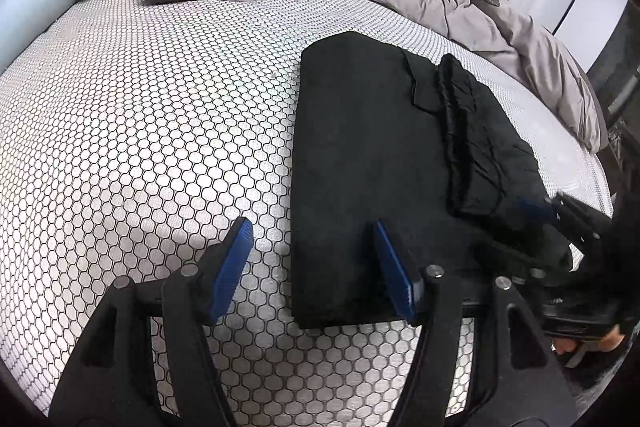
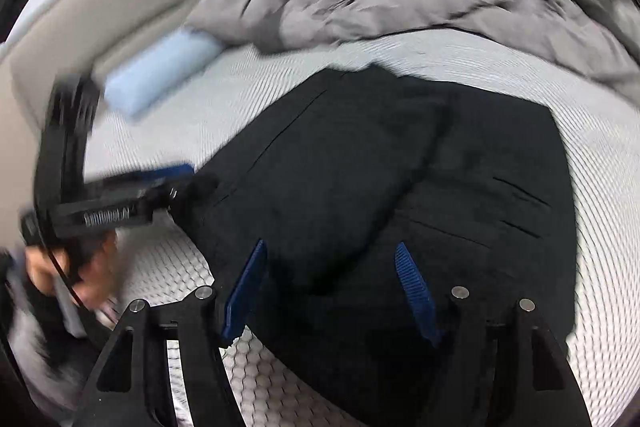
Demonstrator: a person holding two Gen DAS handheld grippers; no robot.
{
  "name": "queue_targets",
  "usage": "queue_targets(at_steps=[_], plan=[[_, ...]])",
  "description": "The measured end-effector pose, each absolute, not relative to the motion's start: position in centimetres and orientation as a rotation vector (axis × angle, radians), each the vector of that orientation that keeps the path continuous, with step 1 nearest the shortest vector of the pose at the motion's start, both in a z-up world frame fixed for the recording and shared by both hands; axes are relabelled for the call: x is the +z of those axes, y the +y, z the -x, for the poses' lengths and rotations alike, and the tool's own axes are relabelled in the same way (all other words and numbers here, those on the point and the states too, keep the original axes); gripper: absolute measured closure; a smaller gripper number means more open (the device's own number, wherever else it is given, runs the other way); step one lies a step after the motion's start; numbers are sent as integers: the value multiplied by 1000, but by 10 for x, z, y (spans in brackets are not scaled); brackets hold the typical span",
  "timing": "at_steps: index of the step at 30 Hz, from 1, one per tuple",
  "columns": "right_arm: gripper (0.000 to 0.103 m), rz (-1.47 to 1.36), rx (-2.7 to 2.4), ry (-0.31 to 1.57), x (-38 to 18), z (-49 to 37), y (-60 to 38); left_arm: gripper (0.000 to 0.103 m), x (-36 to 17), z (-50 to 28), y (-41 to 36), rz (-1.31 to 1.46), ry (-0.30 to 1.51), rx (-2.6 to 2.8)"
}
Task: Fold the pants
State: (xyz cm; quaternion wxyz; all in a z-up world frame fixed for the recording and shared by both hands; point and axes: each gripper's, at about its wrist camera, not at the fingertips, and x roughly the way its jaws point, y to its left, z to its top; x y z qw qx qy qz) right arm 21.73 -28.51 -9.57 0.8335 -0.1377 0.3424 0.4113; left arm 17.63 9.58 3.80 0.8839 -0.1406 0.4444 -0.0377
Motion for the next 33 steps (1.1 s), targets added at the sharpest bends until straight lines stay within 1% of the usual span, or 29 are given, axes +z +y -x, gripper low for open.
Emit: queue_targets(at_steps=[2,4,7,11,14,16,19,21,22,26,28,33], plan=[[33,375,802,695,-103,-215,-267,42,37,-177,96,260,923,-76],[33,371,751,684,-106,-220,-259,42,36,-175,96,241,925,-77],[33,231,682,659,-96,-229,-271,40,34,-175,98,248,933,-89],[33,15,583,585,-71,-228,-341,40,33,-177,92,241,936,-93],[31,-95,590,666,-76,-238,-401,40,36,-175,93,242,933,-91],[31,-159,647,711,-81,-250,-425,40,42,-174,94,252,923,-90],[32,-338,758,759,-90,-266,-456,40,54,-166,95,273,886,-117],[37,-399,831,794,-94,-272,-458,40,61,-162,92,279,857,-150],[41,-414,872,804,-94,-273,-455,40,63,-161,89,278,852,-173],[41,-340,950,804,-87,-267,-430,40,60,-162,81,280,867,-221],[41,-290,937,837,-90,-270,-414,40,56,-162,80,271,886,-210],[41,-337,932,868,-96,-276,-413,40,53,-160,85,283,905,-194]])
